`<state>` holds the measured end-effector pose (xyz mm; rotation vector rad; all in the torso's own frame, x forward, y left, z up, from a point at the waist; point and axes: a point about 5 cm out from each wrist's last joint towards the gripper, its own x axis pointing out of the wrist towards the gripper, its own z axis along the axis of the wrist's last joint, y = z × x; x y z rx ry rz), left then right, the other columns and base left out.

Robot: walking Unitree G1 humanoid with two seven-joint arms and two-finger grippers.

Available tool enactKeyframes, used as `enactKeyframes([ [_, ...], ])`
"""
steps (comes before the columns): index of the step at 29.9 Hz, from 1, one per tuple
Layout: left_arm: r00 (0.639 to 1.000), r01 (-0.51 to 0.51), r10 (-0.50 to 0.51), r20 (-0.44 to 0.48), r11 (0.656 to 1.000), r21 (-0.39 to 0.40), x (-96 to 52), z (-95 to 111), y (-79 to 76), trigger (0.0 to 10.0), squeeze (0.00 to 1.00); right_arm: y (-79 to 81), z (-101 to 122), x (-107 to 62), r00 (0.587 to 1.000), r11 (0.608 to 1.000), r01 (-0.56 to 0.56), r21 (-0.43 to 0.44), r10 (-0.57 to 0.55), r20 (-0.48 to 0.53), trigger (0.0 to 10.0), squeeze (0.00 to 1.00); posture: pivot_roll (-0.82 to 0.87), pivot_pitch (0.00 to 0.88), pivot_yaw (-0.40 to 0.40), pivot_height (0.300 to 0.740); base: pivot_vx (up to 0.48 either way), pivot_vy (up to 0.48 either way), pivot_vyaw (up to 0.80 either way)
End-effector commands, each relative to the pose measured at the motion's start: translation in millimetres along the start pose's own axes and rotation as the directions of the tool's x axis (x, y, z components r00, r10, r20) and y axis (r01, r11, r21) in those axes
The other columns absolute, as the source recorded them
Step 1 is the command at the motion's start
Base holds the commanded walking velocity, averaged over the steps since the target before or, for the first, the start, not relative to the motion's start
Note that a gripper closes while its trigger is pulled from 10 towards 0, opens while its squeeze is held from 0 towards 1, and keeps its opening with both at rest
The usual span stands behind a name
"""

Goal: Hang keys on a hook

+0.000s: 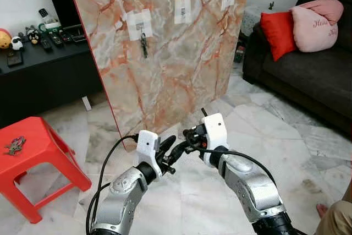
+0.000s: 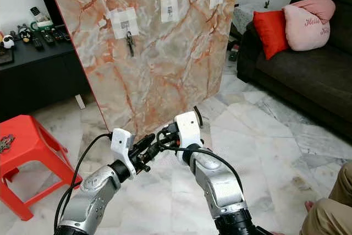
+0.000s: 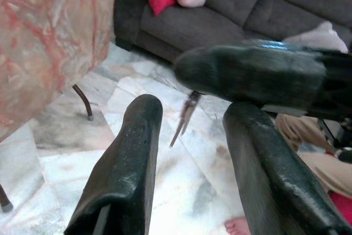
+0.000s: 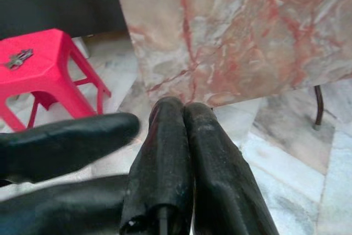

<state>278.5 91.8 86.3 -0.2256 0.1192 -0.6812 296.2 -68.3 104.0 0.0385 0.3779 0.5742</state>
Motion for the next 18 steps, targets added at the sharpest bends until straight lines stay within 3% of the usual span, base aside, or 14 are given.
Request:
enactKeyframes([
  [1,0.999,0.033,-0.033,0.003,0.999,0.036,1.7,2.0,-6.2,10.0,0.00,6.7,-2.9,2.2,0.999,0.999,-0.040,-0.005,0.040,-0.023,10.0,0.00,-0.02,0.000,-0.040,0.740,0.000,0.000,0.00],
  [18,0.999,0.038,-0.037,-0.016,0.997,0.065,2.9,-0.3,-7.3,10.0,0.00,22.5,-5.9,5.2,0.992,0.993,-0.116,-0.020,0.115,-0.047,10.0,0.00,-0.01,0.000,-0.042,0.740,0.000,0.000,0.00],
])
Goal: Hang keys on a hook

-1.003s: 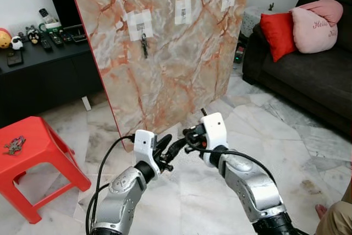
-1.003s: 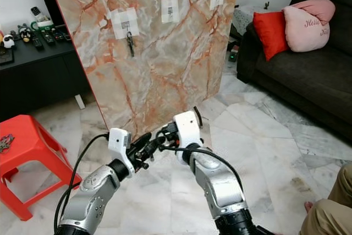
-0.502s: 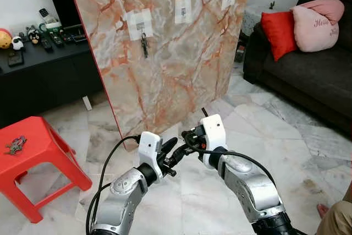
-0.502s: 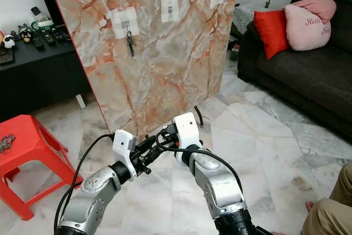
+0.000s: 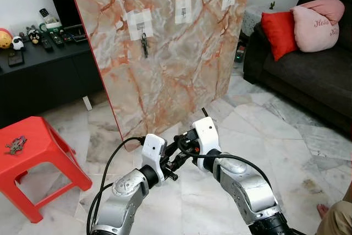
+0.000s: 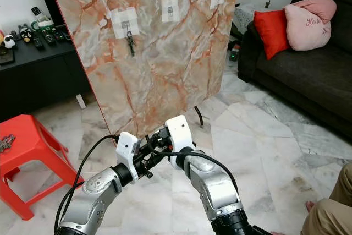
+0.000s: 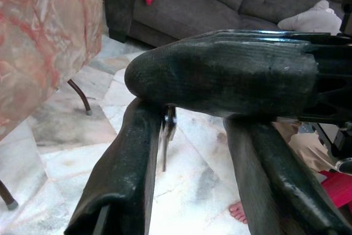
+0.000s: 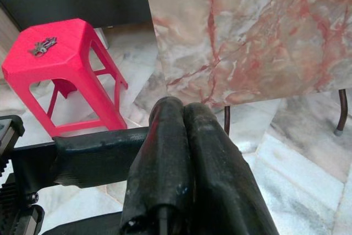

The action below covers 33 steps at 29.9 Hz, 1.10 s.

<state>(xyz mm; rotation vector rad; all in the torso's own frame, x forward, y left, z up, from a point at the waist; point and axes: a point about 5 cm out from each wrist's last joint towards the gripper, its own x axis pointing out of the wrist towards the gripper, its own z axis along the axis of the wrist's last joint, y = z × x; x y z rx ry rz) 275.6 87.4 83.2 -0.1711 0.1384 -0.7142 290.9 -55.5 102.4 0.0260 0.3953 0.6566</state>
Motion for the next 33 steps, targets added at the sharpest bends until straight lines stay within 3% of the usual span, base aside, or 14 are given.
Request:
enactKeyframes([
  [1,1.000,0.009,-0.009,0.024,1.000,0.022,2.2,4.1,-2.8,10.0,0.00,9.5,-3.3,2.7,0.999,0.999,-0.039,-0.001,0.039,-0.022,10.0,0.00,-0.02,0.000,-0.042,0.740,0.000,0.000,0.00],
  [18,0.988,-0.145,0.143,0.066,0.989,0.036,1.7,9.1,12.9,10.0,0.00,8.6,-0.7,2.7,1.000,1.000,-0.023,0.012,0.023,-0.009,10.0,0.00,-0.02,0.000,-0.044,0.740,0.000,0.000,0.00],
  [25,0.986,-0.132,0.133,0.098,0.991,-0.014,1.5,12.3,12.0,9.4,0.00,10.8,-6.3,2.4,0.999,0.999,-0.033,0.014,0.033,-0.033,10.0,0.00,-0.02,0.000,-0.045,0.740,0.000,0.000,0.00],
  [26,0.986,-0.132,0.133,0.100,0.991,-0.018,1.5,12.3,12.0,8.6,0.00,10.9,-6.2,2.4,0.999,0.999,-0.033,0.014,0.033,-0.033,10.0,0.00,-0.02,0.000,-0.044,0.740,0.000,0.000,0.00],
  [27,0.986,-0.132,0.133,0.100,0.991,-0.018,1.5,12.3,12.0,8.6,0.00,10.9,-6.2,2.4,0.999,0.999,-0.033,0.014,0.033,-0.033,10.0,0.00,-0.02,0.000,-0.044,0.740,0.000,0.000,0.00],
  [28,0.986,-0.131,0.133,0.104,0.991,-0.031,1.5,12.3,11.9,4.7,0.00,10.9,-6.3,2.4,0.999,0.999,-0.032,0.014,0.033,-0.034,10.0,0.00,-0.02,0.000,-0.044,0.740,0.000,0.000,0.00],
  [30,0.985,-0.127,0.132,0.112,0.991,-0.049,1.6,13.0,11.6,0.9,0.00,11.1,-6.7,2.4,0.999,0.999,-0.034,0.017,0.034,-0.036,10.0,0.00,-0.02,0.000,-0.045,0.740,0.000,0.000,0.00],
  [31,0.984,-0.124,0.131,0.118,0.990,-0.065,1.6,13.3,11.4,0.5,0.00,11.4,-7.5,2.6,0.999,0.999,-0.035,0.017,0.035,-0.038,10.0,0.00,-0.02,0.000,-0.045,0.740,0.000,0.000,0.00],
  [33,0.984,-0.124,0.132,0.118,0.990,-0.072,1.4,13.4,11.4,0.8,0.00,11.8,-8.4,2.6,0.998,0.999,-0.036,0.016,0.037,-0.041,10.0,0.00,-0.02,0.000,-0.045,0.740,0.000,0.000,0.00],
])
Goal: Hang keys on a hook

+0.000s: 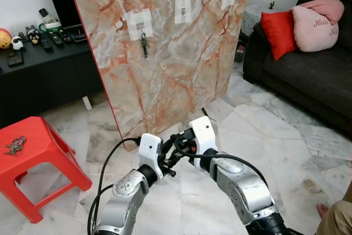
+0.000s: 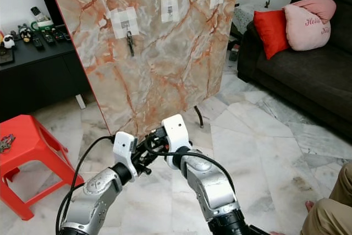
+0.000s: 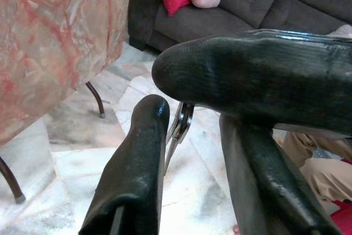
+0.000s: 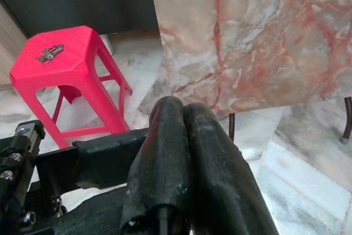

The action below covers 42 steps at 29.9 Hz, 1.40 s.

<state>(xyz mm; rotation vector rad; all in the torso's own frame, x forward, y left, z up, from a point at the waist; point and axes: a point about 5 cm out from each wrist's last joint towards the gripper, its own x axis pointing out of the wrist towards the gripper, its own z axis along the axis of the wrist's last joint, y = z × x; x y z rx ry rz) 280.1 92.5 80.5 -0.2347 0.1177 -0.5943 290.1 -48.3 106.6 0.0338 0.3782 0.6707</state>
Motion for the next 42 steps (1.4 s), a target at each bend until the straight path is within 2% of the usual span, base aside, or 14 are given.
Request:
enactKeyframes([
  [1,0.997,-0.010,0.011,0.070,1.000,-0.017,2.4,14.6,2.8,1.5,0.00,5.2,-13.1,0.1,0.998,1.000,-0.021,0.019,0.023,-0.060,10.0,0.00,-0.01,0.000,-0.045,0.740,0.000,0.000,0.00],
  [3,0.998,0.007,-0.003,0.069,0.999,-0.050,2.3,14.1,1.5,3.0,0.00,5.5,-13.8,0.2,0.998,1.000,-0.022,0.019,0.023,-0.062,10.0,0.00,-0.02,0.000,-0.044,0.740,0.000,0.000,0.00],
  [4,0.998,0.014,-0.010,0.067,0.998,-0.064,2.2,13.6,0.9,5.0,0.00,5.6,-14.1,0.2,0.998,1.000,-0.022,0.020,0.024,-0.062,10.0,0.00,-0.02,0.000,-0.044,0.740,0.000,0.000,0.00],
  [5,0.998,0.027,-0.022,0.062,0.996,-0.084,1.7,12.6,-0.2,10.0,0.00,6.1,-13.9,0.2,0.998,0.999,-0.024,0.022,0.025,-0.062,10.0,0.00,-0.02,0.000,-0.043,0.740,0.000,0.000,0.00],
  [15,0.998,0.019,-0.013,0.062,0.996,-0.091,1.6,12.1,0.9,10.0,0.00,6.9,-12.6,0.1,0.998,0.999,-0.032,0.031,0.034,-0.057,10.0,0.00,-0.02,0.000,-0.044,0.740,0.000,0.000,0.00],
  [20,0.997,0.014,-0.001,0.073,0.983,-0.180,0.0,14.0,4.3,10.0,0.00,8.4,-16.5,-0.6,0.997,0.999,-0.040,0.029,0.042,-0.071,10.0,0.00,-0.02,0.000,-0.044,0.740,0.000,0.000,0.00],
  [27,0.998,-0.005,0.014,0.057,0.988,-0.153,0.5,12.2,6.7,10.0,0.00,5.9,-13.5,-0.5,0.997,0.999,-0.030,0.026,0.032,-0.063,10.0,0.00,-0.02,0.000,-0.044,0.740,0.000,0.000,0.00],
  [28,0.998,-0.009,0.018,0.055,0.989,-0.148,0.7,11.6,6.5,4.4,0.00,5.6,-13.8,-0.5,0.998,0.999,-0.030,0.024,0.031,-0.063,10.0,0.00,-0.02,0.000,-0.045,0.740,0.000,0.000,0.00],
  [30,0.998,-0.011,0.019,0.055,0.989,-0.146,0.9,11.5,6.3,4.7,0.00,5.2,-13.9,-0.5,0.998,0.999,-0.029,0.023,0.030,-0.064,10.0,0.00,-0.02,0.000,-0.047,0.740,0.000,0.000,0.00],
  [31,0.998,-0.010,0.018,0.055,0.990,-0.142,0.8,12.2,6.3,9.5,0.00,4.7,-14.0,-0.5,0.998,0.999,-0.027,0.023,0.028,-0.064,10.0,0.00,-0.02,0.000,-0.046,0.740,0.000,0.000,0.00],
  [33,0.998,-0.010,0.019,0.059,0.990,-0.138,0.8,13.1,6.4,10.0,0.00,4.5,-13.9,-0.5,0.998,0.999,-0.025,0.022,0.027,-0.064,10.0,0.00,-0.02,0.000,-0.046,0.740,0.000,0.000,0.00],
  [37,0.995,0.004,0.011,0.100,0.989,-0.148,0.7,18.5,6.4,10.0,0.00,3.7,-13.6,-0.5,0.998,1.000,-0.022,0.020,0.023,-0.064,10.0,0.00,-0.02,0.000,-0.045,0.740,0.000,0.000,0.00],
  [38,0.995,0.001,0.013,0.102,0.990,-0.144,0.7,18.8,6.8,10.0,1.00,3.4,-13.4,-0.5,0.998,1.000,-0.021,0.019,0.023,-0.063,10.0,0.00,-0.02,0.000,-0.045,0.740,0.000,0.000,0.00],
  [42,0.995,-0.012,0.026,0.096,0.990,-0.143,0.7,18.4,7.8,10.0,1.00,2.9,-13.1,-0.3,0.998,1.000,-0.020,0.018,0.021,-0.062,10.0,0.00,-0.02,0.000,-0.045,0.740,0.000,0.000,0.00],
])
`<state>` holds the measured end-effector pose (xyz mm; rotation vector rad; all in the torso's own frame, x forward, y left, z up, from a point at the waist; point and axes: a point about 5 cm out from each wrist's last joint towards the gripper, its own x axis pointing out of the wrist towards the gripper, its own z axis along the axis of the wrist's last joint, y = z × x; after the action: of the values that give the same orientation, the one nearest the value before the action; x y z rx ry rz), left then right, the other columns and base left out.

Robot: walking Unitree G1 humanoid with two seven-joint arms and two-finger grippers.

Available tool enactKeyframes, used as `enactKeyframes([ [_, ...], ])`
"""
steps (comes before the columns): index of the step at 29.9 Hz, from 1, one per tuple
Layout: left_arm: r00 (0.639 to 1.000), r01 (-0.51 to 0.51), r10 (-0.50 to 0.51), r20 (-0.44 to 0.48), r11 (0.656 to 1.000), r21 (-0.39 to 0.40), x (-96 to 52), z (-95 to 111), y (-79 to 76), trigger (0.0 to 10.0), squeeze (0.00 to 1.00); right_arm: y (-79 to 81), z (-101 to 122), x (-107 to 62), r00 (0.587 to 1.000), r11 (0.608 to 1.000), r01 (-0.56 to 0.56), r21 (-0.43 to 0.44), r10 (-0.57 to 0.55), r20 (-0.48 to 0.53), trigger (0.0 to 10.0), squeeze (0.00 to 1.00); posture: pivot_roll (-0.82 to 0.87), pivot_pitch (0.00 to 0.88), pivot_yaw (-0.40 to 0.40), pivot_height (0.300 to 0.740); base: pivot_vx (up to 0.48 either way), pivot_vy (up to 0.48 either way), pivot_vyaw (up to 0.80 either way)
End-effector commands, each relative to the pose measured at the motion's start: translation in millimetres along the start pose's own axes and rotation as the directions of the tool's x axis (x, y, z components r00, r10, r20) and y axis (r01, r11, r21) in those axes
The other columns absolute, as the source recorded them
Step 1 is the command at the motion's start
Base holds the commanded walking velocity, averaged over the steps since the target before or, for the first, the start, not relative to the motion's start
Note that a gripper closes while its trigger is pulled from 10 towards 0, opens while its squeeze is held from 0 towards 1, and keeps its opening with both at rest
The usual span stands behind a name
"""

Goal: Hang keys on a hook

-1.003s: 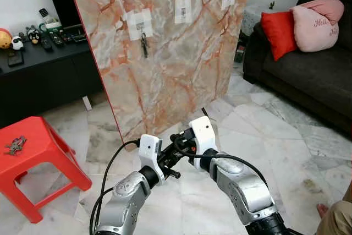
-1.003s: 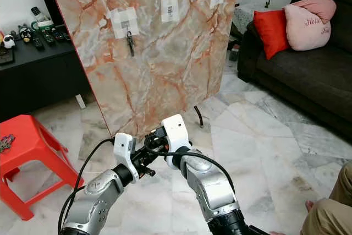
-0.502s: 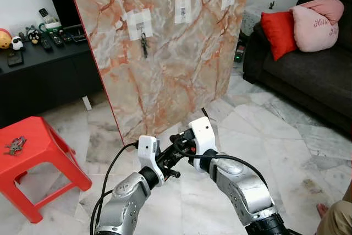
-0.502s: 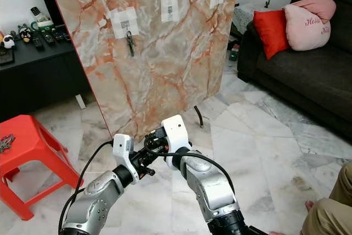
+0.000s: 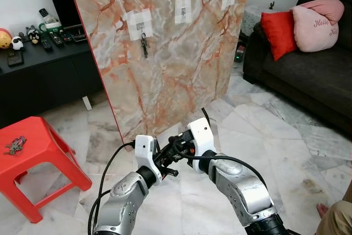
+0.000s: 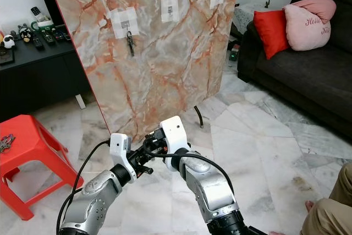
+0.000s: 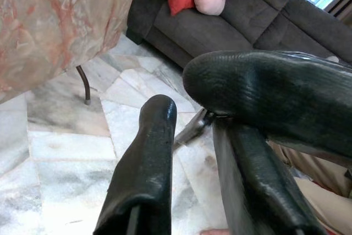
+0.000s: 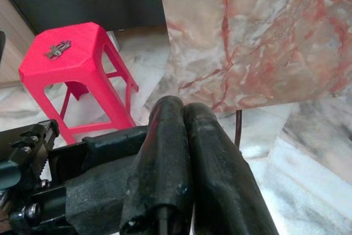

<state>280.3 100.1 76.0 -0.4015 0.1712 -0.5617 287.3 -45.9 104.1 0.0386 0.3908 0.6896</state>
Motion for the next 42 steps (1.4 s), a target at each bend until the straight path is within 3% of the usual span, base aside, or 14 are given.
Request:
enactKeyframes([
  [1,0.995,0.011,-0.013,0.096,1.000,0.021,4.7,20.7,-3.4,10.0,0.78,-0.4,-9.9,-0.6,0.999,1.000,0.000,0.014,0.001,-0.051,10.0,0.00,-0.02,0.000,-0.045,0.740,0.000,0.000,0.00],
  [2,0.995,0.012,-0.013,0.098,1.000,0.011,4.7,20.6,-3.8,10.0,0.00,-0.5,-10.0,-0.7,0.999,1.000,0.000,0.013,0.001,-0.052,10.0,0.00,-0.02,0.000,-0.046,0.740,0.000,0.000,0.00],
  [12,0.993,0.013,-0.012,0.118,1.000,-0.009,4.0,22.2,-4.0,10.0,0.00,-0.2,-11.8,-1.5,0.998,1.000,-0.002,0.015,0.003,-0.058,10.0,0.00,-0.02,0.000,-0.045,0.740,0.000,0.000,0.00],
  [13,0.993,0.012,-0.010,0.121,1.000,-0.011,3.9,22.7,-3.8,7.3,0.00,-0.1,-11.8,-1.5,0.998,1.000,-0.002,0.015,0.003,-0.058,10.0,0.00,-0.02,0.000,-0.046,0.740,0.000,0.000,0.00],
  [14,0.992,0.009,-0.006,0.129,1.000,-0.016,3.9,23.4,-3.5,5.9,0.00,-0.1,-12.0,-1.5,0.998,1.000,-0.002,0.015,0.003,-0.059,10.0,0.00,-0.02,0.000,-0.046,0.740,0.000,0.000,0.00],
  [16,0.991,0.008,-0.006,0.134,1.000,-0.021,3.8,23.7,-3.4,0.0,0.00,-0.2,-12.2,-1.6,0.998,1.000,-0.003,0.015,0.004,-0.059,10.0,0.00,-0.02,0.000,-0.047,0.740,0.000,0.000,0.00],
  [42,0.987,0.015,-0.009,0.158,0.999,-0.039,2.2,25.8,-2.8,0.0,0.00,-5.0,-12.8,-1.4,0.998,0.999,0.037,0.028,-0.035,-0.052,10.0,0.00,-0.02,0.000,-0.046,0.740,0.000,0.000,0.00],
])
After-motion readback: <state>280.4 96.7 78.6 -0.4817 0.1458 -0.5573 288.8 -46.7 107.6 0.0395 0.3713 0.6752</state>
